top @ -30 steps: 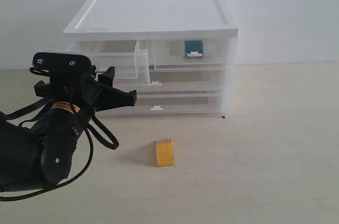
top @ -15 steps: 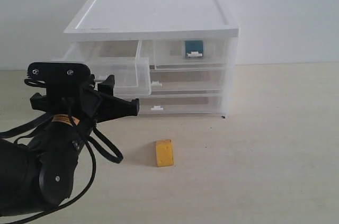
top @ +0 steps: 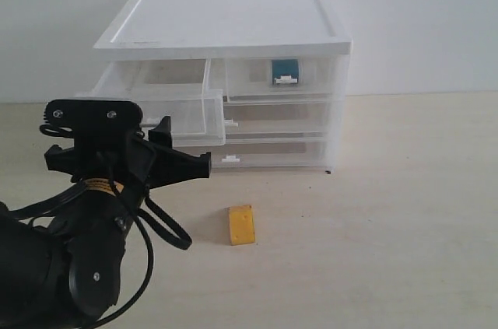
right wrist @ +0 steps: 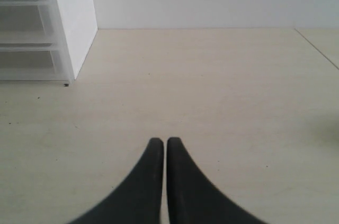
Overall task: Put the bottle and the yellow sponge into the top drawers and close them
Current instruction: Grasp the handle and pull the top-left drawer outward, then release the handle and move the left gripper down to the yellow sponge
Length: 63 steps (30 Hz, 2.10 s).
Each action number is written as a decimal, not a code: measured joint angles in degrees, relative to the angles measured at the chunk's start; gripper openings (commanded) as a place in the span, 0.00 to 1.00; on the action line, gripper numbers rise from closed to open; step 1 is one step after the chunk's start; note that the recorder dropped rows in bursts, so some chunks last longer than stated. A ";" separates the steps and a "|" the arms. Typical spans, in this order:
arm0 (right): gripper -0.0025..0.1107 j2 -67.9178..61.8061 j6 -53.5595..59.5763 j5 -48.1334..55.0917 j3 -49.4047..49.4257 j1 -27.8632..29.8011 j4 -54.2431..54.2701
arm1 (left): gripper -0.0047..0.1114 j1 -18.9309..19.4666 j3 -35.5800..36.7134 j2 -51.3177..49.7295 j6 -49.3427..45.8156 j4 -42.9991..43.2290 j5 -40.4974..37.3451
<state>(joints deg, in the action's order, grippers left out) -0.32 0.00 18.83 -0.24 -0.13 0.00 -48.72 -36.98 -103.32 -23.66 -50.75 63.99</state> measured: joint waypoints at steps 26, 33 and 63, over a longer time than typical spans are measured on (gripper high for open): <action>0.02 0.00 0.00 0.00 0.00 0.00 0.00 | 0.67 -0.34 5.17 13.66 -4.34 -0.60 -24.31; 0.02 0.00 0.00 0.00 0.00 0.00 0.00 | 0.66 -0.34 5.17 18.84 -18.31 -6.12 -40.28; 0.02 0.00 0.00 0.00 0.00 0.00 0.00 | 0.67 -0.34 -2.81 13.05 -26.90 -18.92 -55.91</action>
<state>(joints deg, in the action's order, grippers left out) -0.32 0.00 18.83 -0.24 -0.13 0.00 -49.05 -39.78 -90.27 -50.57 -69.68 8.08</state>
